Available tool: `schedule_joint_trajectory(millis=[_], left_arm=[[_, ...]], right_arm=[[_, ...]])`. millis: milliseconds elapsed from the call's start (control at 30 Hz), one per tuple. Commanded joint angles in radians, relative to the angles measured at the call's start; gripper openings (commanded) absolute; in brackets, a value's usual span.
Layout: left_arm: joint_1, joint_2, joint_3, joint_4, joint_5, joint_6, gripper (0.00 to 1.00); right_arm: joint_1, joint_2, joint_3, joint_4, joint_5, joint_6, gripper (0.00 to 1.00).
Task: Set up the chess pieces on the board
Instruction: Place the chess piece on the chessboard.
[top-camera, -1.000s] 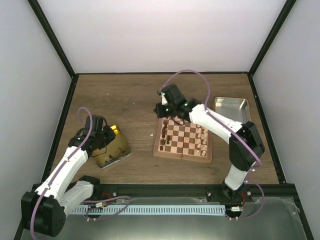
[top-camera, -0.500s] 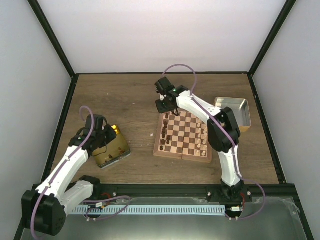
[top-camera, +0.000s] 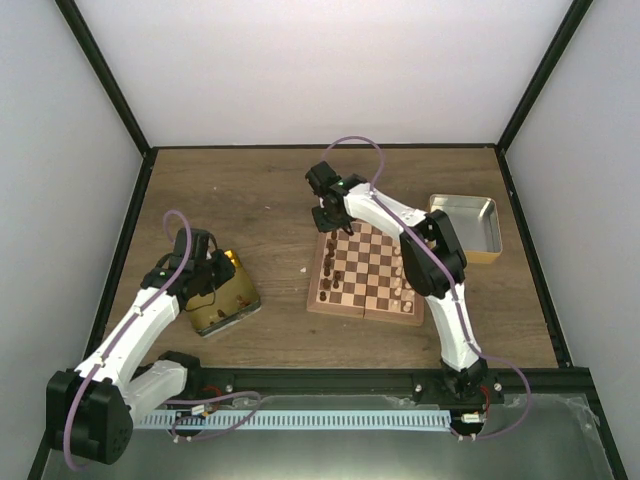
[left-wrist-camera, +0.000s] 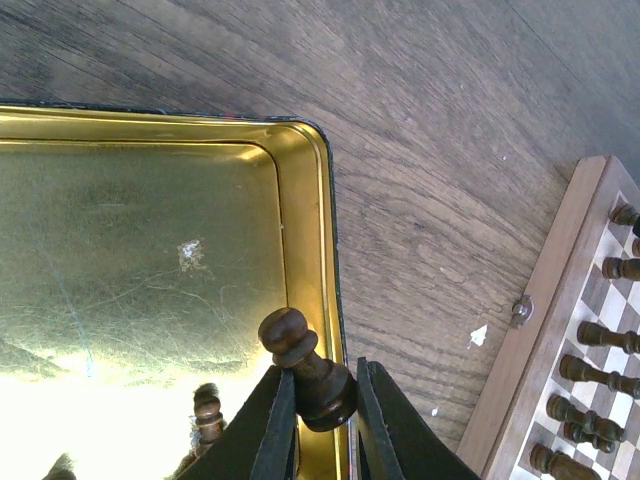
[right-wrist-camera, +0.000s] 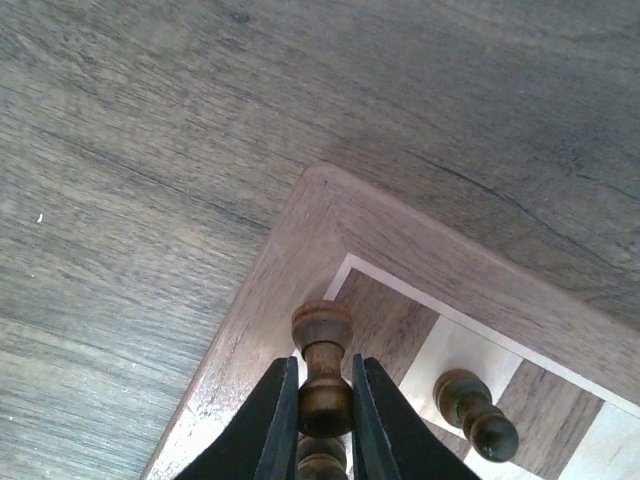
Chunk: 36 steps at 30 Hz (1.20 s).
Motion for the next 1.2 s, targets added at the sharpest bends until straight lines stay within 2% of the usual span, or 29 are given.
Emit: schedule_joint_trajectory(millis=[0, 400, 1167], left_arm=[[0.006, 0.002, -0.005, 0.022, 0.010, 0.006, 0.12], [0.006, 0.004, -0.005, 0.020, 0.010, 0.003, 0.12], [0.006, -0.001, -0.013, 0.016, 0.007, -0.002, 0.12]], right_arm=[[-0.003, 0.022, 0.051, -0.024, 0.052, -0.007, 0.14], [-0.013, -0.001, 0.094, -0.041, 0.032, -0.014, 0.14], [-0.022, -0.016, 0.035, -0.077, 0.034, -0.026, 0.14]])
